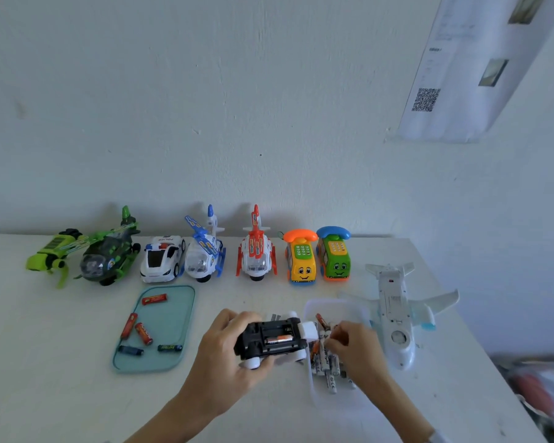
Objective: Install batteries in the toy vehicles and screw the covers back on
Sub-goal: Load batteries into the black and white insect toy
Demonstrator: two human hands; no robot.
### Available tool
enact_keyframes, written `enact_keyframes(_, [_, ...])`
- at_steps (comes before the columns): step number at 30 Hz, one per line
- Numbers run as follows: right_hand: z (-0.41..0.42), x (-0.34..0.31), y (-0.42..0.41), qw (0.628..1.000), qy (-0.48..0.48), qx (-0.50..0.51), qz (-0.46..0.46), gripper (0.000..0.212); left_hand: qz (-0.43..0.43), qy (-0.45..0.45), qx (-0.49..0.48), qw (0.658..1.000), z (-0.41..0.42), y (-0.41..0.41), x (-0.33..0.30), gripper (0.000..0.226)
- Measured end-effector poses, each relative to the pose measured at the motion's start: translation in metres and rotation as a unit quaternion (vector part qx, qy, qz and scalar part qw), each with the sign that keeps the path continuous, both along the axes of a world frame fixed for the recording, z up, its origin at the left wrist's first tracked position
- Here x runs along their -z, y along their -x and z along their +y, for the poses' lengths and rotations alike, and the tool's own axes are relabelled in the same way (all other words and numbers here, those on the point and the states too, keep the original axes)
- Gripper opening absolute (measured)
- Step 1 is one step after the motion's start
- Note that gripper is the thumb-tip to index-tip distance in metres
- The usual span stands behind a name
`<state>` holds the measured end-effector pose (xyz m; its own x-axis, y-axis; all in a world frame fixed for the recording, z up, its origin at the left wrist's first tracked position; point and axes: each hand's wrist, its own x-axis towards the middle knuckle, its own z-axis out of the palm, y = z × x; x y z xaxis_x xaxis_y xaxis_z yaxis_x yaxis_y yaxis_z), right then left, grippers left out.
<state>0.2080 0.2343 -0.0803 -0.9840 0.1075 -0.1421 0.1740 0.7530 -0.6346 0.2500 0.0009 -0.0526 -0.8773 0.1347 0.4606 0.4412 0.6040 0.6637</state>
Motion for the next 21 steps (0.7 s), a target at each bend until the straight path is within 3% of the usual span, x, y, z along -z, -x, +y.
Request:
enact_keyframes(4, [-0.006, -0.016, 0.000, 0.996, -0.039, 0.000, 0.075, 0.007, 0.008, 0.020, -0.010, 1.000, 0.000, 0.003, 0.002, 0.040])
enact_keyframes(7, [-0.020, -0.046, -0.006, 0.984, 0.119, 0.008, 0.131, 0.015, 0.017, 0.038, -0.014, 0.999, 0.000, 0.006, 0.000, 0.041])
enact_keyframes(10, [-0.040, -0.070, -0.018, 0.953, 0.290, 0.005, 0.092, 0.018, 0.039, 0.060, -0.027, 0.997, 0.001, 0.007, -0.002, 0.040])
enact_keyframes(15, [-0.064, -0.067, -0.028, 0.918, 0.389, 0.044, 0.061, 0.023, 0.096, 0.116, -0.061, 0.987, 0.002, 0.006, -0.010, 0.051])
enact_keyframes(21, [-0.072, -0.067, -0.026, 0.909, 0.407, 0.057, 0.069, 0.023, 0.146, 0.170, -0.092, 0.970, 0.001, 0.008, -0.016, 0.061])
